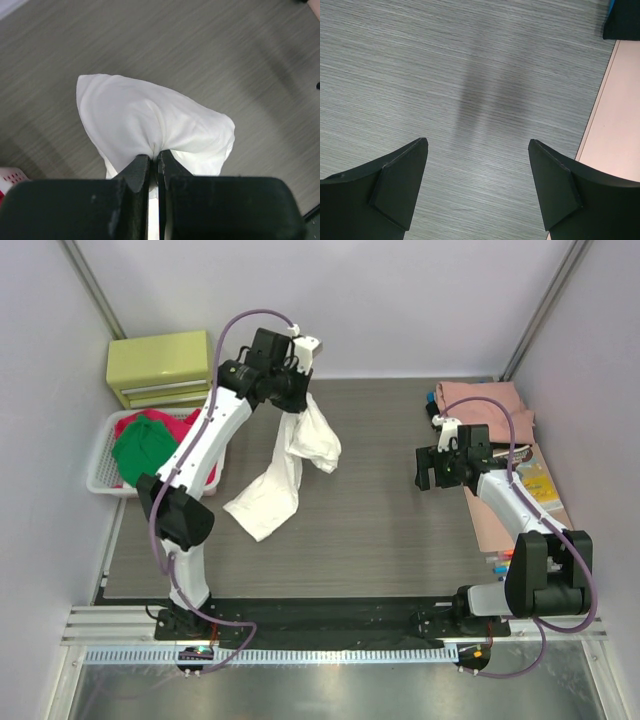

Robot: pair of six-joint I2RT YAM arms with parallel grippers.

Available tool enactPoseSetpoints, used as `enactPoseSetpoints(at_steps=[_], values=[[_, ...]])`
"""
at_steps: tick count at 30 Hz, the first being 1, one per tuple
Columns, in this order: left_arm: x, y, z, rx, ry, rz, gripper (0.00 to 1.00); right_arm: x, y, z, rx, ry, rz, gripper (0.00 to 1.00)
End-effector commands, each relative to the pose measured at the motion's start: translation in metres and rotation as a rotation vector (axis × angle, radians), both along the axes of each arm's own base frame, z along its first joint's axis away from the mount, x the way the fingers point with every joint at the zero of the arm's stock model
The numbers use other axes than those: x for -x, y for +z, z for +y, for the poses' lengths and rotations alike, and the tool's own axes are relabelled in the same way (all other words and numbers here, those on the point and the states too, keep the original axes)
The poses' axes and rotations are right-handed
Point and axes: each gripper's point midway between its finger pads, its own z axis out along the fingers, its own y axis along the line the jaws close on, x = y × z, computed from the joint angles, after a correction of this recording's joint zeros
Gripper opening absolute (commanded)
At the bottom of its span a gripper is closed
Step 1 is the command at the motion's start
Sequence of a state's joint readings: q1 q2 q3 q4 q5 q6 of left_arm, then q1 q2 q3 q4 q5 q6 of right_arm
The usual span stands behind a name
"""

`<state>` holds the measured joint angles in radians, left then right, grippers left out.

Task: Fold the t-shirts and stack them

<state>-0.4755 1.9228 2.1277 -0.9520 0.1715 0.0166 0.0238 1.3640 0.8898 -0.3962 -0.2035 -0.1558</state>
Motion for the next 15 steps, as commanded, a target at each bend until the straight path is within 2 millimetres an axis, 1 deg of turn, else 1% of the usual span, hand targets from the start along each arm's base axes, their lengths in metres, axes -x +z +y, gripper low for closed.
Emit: enactPoseSetpoints(at_steps=[1,3,4,5,6,8,9,10,11,12,15], values=[[-0.023,0.038,-0.008,0.046,-0.001,-0.115,0.00,-0.007,0.009,-0.002,0.007,0.002,-0.049,0.87],[-0.031,0.027,-0.012,0.042,0.000,-0.103,0.00,-0.007,0.009,-0.002,0.008,0.007,-0.050,0.87],[-0.034,0.027,-0.013,0.042,0.002,-0.108,0.00,-0.007,0.009,-0.002,0.008,0.006,-0.050,0.87],[-0.036,0.023,-0.013,0.033,0.007,-0.099,0.00,-0.006,0.008,-0.002,0.008,0.007,-0.048,0.87],[-0.042,0.011,-0.014,0.017,0.011,-0.082,0.00,-0.006,0.007,-0.002,0.006,0.008,-0.044,0.87],[-0.048,0.005,-0.015,0.009,0.019,-0.082,0.00,-0.005,0.006,-0.001,0.007,0.010,-0.041,0.87],[-0.052,-0.001,-0.015,0.000,0.026,-0.077,0.00,-0.005,0.004,-0.002,0.007,0.009,-0.036,0.87],[-0.055,-0.002,-0.016,-0.002,0.028,-0.079,0.09,-0.004,0.004,-0.001,0.004,0.013,-0.035,0.87],[-0.056,-0.003,-0.016,-0.004,0.030,-0.079,0.75,-0.004,0.004,-0.001,0.005,0.012,-0.036,0.87],[-0.057,-0.005,-0.015,-0.009,0.037,-0.077,0.79,-0.004,0.003,-0.001,0.004,0.013,-0.035,0.87],[-0.059,-0.003,-0.012,-0.015,0.046,-0.089,0.80,-0.004,0.002,-0.002,0.008,0.012,-0.032,0.87]])
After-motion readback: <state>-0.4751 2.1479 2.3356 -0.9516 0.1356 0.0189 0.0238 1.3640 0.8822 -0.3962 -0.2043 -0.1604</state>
